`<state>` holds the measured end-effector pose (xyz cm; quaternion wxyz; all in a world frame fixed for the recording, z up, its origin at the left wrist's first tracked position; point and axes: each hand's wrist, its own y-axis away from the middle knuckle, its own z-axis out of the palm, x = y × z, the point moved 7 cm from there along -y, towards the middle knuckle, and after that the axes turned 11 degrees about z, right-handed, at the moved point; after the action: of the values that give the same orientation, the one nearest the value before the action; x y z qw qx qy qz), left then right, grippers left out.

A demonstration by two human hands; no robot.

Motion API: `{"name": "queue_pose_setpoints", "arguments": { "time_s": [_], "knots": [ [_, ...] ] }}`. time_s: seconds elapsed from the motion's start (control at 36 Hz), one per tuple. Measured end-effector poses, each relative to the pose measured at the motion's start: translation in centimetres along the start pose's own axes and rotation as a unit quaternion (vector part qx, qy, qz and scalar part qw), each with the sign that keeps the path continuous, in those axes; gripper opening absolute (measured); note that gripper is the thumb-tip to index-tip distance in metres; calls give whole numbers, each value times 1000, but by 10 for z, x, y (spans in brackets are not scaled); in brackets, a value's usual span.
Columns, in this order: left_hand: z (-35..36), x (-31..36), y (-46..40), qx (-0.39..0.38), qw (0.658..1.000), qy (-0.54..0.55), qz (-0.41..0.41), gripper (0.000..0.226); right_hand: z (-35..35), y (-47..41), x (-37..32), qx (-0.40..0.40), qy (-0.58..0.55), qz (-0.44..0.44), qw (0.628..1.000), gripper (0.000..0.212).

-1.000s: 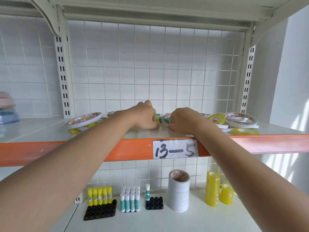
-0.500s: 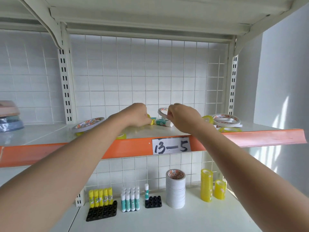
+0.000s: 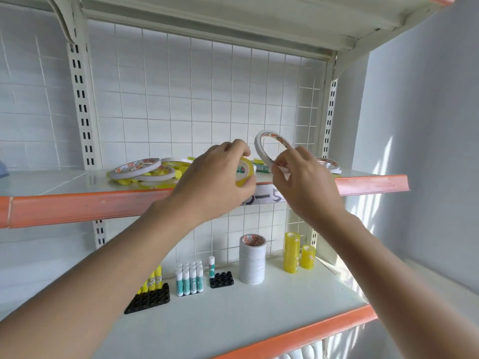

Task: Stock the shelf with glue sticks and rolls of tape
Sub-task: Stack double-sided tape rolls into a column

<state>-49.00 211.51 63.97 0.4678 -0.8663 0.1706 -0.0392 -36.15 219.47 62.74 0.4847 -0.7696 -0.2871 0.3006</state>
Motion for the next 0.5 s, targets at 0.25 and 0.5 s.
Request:
{"name": "queue_pose_setpoints", "arguments": {
  "time_s": [0.25, 0.5],
  "knots": [
    [24, 26, 74, 4, 996, 90, 10, 36, -19, 102, 6, 9, 9, 24, 1000, 22],
    [112, 21, 117, -68, 987, 140, -31, 31, 21, 171, 49, -56, 31, 56, 996, 27]
  ]
}}
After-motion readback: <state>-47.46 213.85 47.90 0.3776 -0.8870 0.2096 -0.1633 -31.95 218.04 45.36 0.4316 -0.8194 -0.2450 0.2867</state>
